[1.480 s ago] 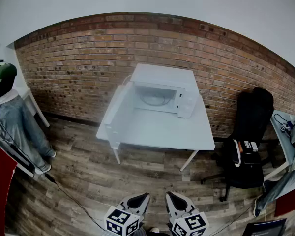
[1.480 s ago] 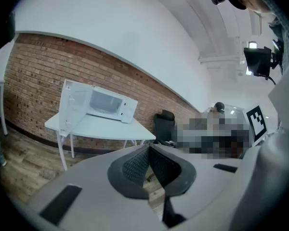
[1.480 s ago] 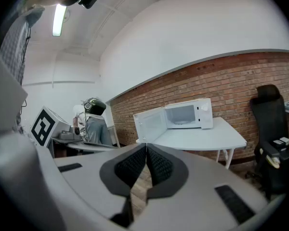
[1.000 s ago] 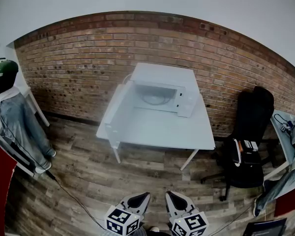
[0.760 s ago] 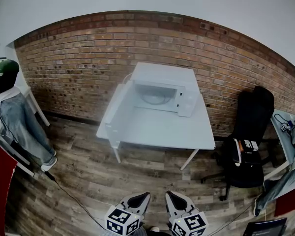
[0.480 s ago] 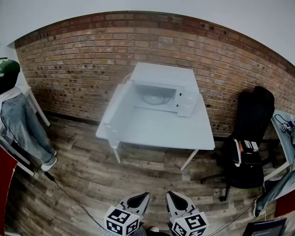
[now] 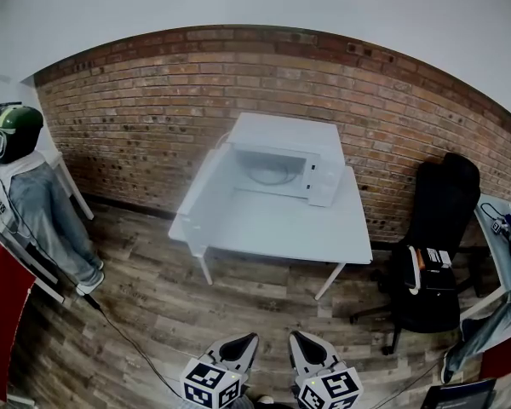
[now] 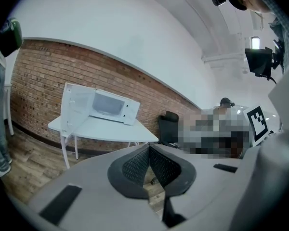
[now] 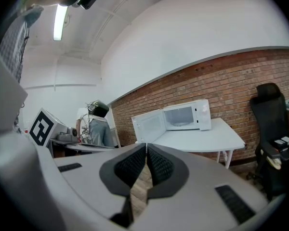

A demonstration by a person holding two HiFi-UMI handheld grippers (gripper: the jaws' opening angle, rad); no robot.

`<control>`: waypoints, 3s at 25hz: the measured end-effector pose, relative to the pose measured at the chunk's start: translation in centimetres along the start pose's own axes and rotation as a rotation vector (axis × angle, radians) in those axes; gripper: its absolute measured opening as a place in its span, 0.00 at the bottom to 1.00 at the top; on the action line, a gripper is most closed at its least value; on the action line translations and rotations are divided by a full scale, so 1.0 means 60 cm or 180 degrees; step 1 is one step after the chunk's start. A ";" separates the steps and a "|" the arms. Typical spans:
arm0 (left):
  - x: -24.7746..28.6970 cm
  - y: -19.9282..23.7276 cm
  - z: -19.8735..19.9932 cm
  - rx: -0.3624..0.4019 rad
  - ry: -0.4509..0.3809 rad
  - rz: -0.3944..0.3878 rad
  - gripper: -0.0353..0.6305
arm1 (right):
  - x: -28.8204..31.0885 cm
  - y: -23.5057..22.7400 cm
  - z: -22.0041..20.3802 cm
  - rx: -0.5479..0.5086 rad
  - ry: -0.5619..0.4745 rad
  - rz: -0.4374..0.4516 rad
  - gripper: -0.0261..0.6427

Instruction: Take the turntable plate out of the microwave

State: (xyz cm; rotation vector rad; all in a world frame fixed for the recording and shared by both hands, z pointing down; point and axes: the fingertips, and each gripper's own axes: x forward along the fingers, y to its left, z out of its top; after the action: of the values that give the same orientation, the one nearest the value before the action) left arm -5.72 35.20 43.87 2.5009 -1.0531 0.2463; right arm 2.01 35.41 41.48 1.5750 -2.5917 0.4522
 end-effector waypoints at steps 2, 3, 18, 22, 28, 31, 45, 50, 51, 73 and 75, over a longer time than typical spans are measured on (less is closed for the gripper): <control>0.002 -0.008 0.001 0.0002 -0.0008 0.0023 0.07 | -0.008 -0.004 0.001 0.0003 -0.0005 0.0024 0.07; 0.003 -0.012 0.000 -0.0004 -0.0014 0.0034 0.07 | -0.012 -0.006 0.001 0.0005 -0.0002 0.0035 0.07; 0.033 -0.011 0.000 -0.0034 -0.0030 0.0209 0.07 | -0.031 -0.083 -0.006 0.0089 0.0000 -0.0098 0.07; 0.065 0.026 0.015 -0.0037 -0.0039 0.0217 0.07 | 0.009 -0.103 -0.005 0.0083 0.0020 -0.0112 0.07; 0.133 0.107 0.063 -0.0051 -0.0048 0.0210 0.07 | 0.102 -0.138 0.023 0.0041 0.0102 -0.0134 0.07; 0.165 0.147 0.092 -0.0023 -0.0045 0.0173 0.07 | 0.154 -0.157 0.039 0.0091 0.0133 -0.0185 0.07; 0.268 0.325 0.179 -0.0041 -0.0021 0.0055 0.07 | 0.375 -0.189 0.095 0.0131 0.0191 -0.0220 0.07; 0.292 0.361 0.181 -0.0111 0.0026 0.0088 0.07 | 0.412 -0.205 0.094 0.0129 0.0265 -0.0226 0.07; 0.297 0.366 0.181 -0.0125 0.0037 0.0091 0.07 | 0.419 -0.210 0.093 0.0137 0.0277 -0.0227 0.07; 0.583 0.465 0.289 -0.0301 0.0105 0.0366 0.07 | 0.649 -0.430 0.154 0.0028 0.0525 0.0339 0.07; 0.604 0.470 0.297 -0.0336 0.0117 0.0397 0.07 | 0.664 -0.447 0.159 0.0107 0.0533 0.0399 0.07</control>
State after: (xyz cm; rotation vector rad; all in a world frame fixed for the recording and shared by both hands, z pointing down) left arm -0.53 -13.63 47.87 2.3322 -1.1774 0.2651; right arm 7.67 -12.98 46.60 1.3256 -2.5759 0.6122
